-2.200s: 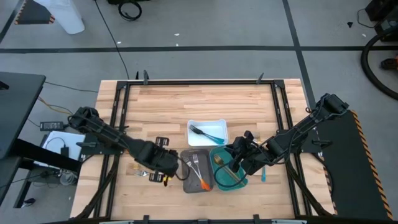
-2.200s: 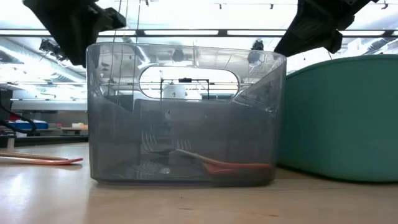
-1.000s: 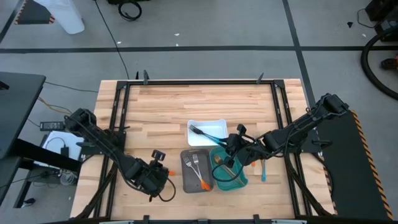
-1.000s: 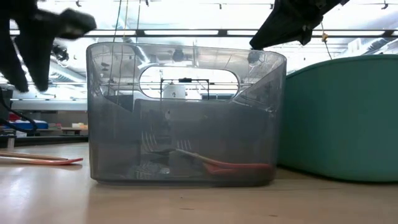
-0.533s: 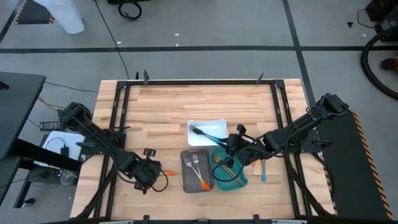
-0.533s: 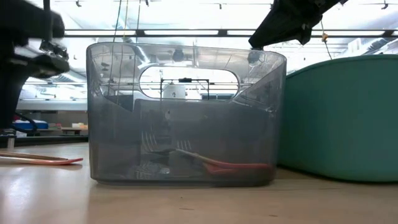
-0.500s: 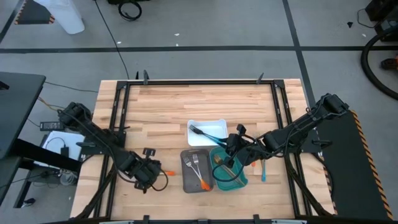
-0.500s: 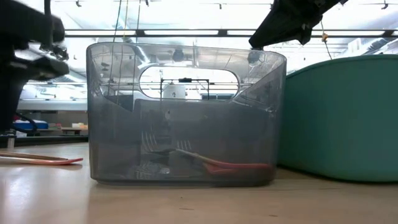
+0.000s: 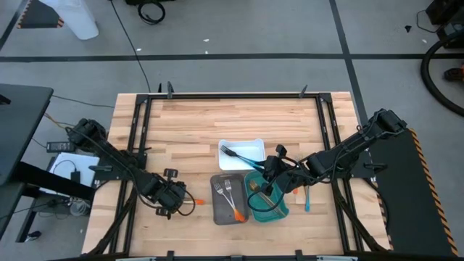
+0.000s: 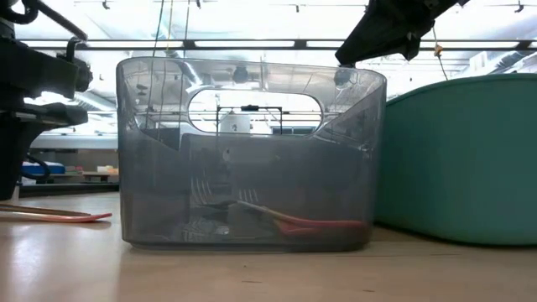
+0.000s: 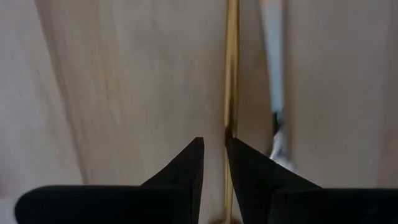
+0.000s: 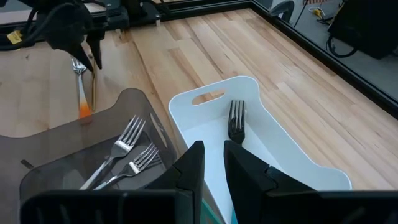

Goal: Sort silverware by color (type)
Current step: Put the gold fork into the green bin

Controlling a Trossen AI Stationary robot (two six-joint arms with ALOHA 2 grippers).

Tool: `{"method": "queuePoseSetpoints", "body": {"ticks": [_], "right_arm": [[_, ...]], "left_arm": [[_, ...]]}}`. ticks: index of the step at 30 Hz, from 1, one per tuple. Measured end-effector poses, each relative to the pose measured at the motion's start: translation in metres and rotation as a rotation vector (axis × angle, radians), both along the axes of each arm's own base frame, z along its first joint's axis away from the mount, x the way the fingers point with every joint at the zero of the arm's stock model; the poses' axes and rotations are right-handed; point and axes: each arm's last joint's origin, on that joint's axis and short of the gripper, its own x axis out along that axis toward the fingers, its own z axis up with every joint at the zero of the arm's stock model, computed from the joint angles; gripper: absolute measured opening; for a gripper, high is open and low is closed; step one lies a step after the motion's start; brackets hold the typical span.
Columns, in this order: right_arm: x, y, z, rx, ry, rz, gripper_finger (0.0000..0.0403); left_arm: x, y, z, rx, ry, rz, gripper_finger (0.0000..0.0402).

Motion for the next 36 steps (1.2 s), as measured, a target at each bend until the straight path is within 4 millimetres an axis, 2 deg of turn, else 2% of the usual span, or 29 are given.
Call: {"method": "queuePoseSetpoints", "body": {"ticks": [4,11,22,30,36], "right_arm": [[0.0,0.0,0.0,0.001,-0.001,0.0,0.0073],[0.0,0.0,0.0,0.002,-0.004,0.0,0.0073],[0.0,0.0,0.0,0.004,-0.006,0.001,0.0073],[0.0,0.0,0.001,0.004,-0.007,0.001,0.0073],[0.001,0.0,0.001,0.006,-0.01,0.001,0.0073]], "left_arm": [[-0.005,0.005,0.004,0.012,0.014,0.013,0.0084],[-0.009,0.008,0.022,-0.053,-0.061,0.07,0.0084],[-0.024,0.017,0.002,-0.055,0.031,0.129,0.0084],[-0.024,0.017,0.002,-0.064,0.04,0.124,0.0084],[-0.018,0.012,0.011,-0.094,0.026,0.105,0.0084]]}}
